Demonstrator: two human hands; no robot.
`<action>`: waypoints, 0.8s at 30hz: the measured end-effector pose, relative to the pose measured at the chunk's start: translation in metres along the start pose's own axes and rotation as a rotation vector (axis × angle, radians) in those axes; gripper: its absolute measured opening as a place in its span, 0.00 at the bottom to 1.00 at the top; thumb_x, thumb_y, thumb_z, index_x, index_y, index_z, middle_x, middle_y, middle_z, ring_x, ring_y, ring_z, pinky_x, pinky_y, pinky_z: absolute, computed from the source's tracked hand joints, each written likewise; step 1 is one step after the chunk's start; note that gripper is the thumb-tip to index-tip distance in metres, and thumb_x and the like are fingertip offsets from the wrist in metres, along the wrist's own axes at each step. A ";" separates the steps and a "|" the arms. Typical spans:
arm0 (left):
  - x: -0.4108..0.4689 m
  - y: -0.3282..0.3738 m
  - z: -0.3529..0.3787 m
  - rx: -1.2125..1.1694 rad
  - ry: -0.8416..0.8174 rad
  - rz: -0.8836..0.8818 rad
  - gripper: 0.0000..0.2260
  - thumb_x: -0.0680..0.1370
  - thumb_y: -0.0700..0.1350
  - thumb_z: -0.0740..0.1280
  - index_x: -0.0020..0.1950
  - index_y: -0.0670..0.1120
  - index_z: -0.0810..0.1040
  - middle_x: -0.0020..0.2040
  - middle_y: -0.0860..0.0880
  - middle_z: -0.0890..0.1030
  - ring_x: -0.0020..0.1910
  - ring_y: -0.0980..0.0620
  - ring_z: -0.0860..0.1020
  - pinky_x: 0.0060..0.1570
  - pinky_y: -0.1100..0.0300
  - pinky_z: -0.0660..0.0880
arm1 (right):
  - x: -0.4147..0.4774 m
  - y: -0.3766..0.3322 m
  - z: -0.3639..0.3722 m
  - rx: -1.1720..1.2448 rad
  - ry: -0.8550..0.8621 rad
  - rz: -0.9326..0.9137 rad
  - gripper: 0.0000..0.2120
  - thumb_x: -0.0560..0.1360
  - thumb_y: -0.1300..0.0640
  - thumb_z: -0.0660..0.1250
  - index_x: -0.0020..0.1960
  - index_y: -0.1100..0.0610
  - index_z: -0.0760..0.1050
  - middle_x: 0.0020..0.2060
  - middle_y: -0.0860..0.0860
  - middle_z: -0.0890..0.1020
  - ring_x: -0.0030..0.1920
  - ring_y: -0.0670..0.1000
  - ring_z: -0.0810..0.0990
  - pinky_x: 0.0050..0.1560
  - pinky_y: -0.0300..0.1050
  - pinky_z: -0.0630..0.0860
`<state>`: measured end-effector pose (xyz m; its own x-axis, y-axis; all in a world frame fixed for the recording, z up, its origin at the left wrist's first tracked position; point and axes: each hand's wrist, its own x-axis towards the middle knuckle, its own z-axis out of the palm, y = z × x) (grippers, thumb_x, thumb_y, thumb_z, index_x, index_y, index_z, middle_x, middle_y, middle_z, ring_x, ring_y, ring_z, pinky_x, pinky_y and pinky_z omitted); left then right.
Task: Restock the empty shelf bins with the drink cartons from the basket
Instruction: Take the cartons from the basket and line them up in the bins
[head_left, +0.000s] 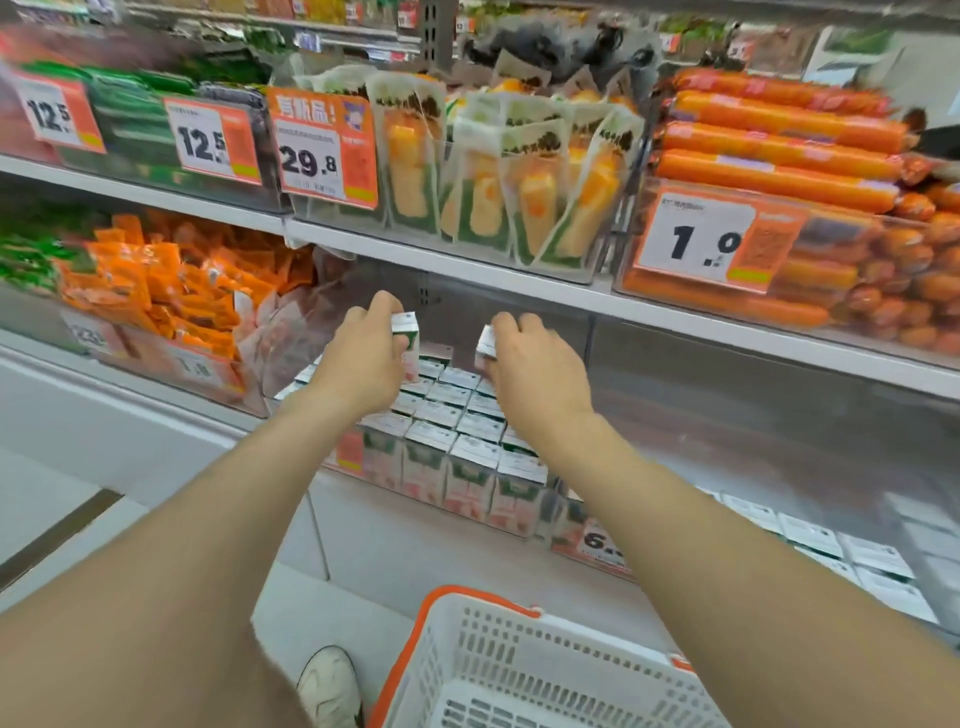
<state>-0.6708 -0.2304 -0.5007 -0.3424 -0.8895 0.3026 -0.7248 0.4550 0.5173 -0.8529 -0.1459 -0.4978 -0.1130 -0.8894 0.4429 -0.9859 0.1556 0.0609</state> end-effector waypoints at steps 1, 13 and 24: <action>0.003 -0.003 0.001 -0.014 -0.008 -0.007 0.13 0.86 0.41 0.62 0.70 0.46 0.67 0.58 0.39 0.73 0.51 0.36 0.75 0.47 0.49 0.69 | 0.013 -0.002 0.007 0.014 -0.034 0.032 0.17 0.79 0.64 0.68 0.66 0.59 0.71 0.58 0.58 0.78 0.55 0.63 0.81 0.43 0.51 0.67; 0.014 -0.021 0.000 -0.107 -0.139 -0.048 0.30 0.77 0.29 0.64 0.71 0.55 0.65 0.59 0.43 0.74 0.55 0.41 0.75 0.48 0.52 0.70 | 0.097 -0.002 0.052 0.526 -0.562 0.259 0.04 0.75 0.57 0.62 0.42 0.56 0.70 0.37 0.52 0.73 0.36 0.52 0.73 0.33 0.44 0.66; 0.008 -0.015 -0.002 -0.122 -0.114 -0.014 0.28 0.77 0.29 0.66 0.71 0.53 0.67 0.58 0.42 0.75 0.56 0.40 0.76 0.52 0.44 0.78 | 0.103 -0.021 0.066 0.663 -0.643 0.201 0.14 0.80 0.56 0.63 0.60 0.63 0.81 0.47 0.57 0.83 0.45 0.58 0.81 0.46 0.46 0.76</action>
<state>-0.6616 -0.2445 -0.5044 -0.4039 -0.8915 0.2053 -0.6545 0.4384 0.6160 -0.8521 -0.2689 -0.5124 -0.1393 -0.9697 -0.2005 -0.7870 0.2313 -0.5719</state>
